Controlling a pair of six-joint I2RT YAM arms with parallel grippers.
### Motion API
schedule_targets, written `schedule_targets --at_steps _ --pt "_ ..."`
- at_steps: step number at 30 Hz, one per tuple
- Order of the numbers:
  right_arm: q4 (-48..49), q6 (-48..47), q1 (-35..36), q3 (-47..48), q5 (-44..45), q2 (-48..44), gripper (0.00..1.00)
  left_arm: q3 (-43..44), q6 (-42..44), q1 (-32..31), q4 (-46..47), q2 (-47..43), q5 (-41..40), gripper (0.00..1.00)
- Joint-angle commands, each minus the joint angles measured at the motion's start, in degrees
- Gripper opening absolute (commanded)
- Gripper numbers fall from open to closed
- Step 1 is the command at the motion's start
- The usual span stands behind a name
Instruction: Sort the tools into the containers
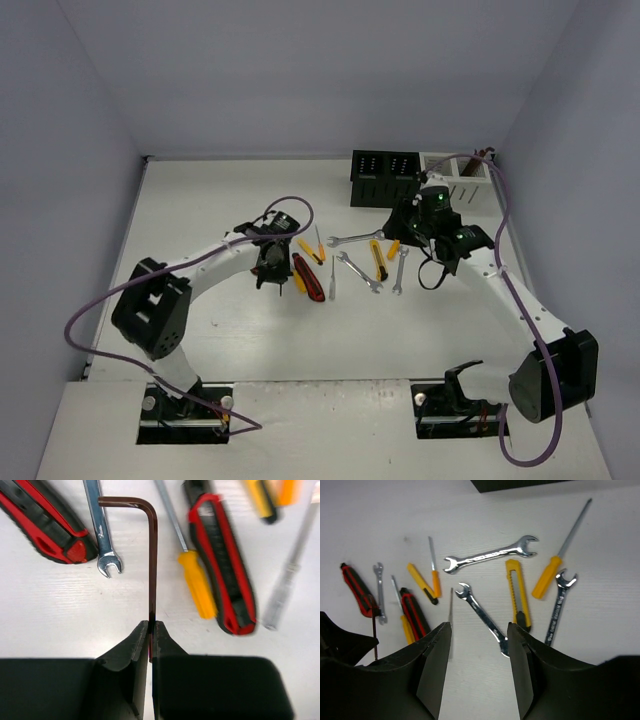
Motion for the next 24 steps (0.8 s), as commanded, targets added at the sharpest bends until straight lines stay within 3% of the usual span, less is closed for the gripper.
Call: schedule_targets --at_steps 1,7,11,24 --pt "3.03 3.52 0.76 6.33 -7.46 0.44 0.46 3.51 8.34 -0.41 4.39 -11.38 0.35 0.0" --pt "6.02 5.84 2.81 10.68 -11.13 0.3 0.47 1.62 15.82 -0.74 13.92 -20.15 6.39 0.0" --pt "7.76 5.82 5.23 12.67 -12.11 1.14 0.55 -0.86 19.27 -1.11 21.64 -24.46 12.14 0.0" --pt "12.98 4.12 11.89 16.58 -13.05 4.0 0.58 1.61 23.15 -3.91 22.32 -25.35 16.49 0.0"
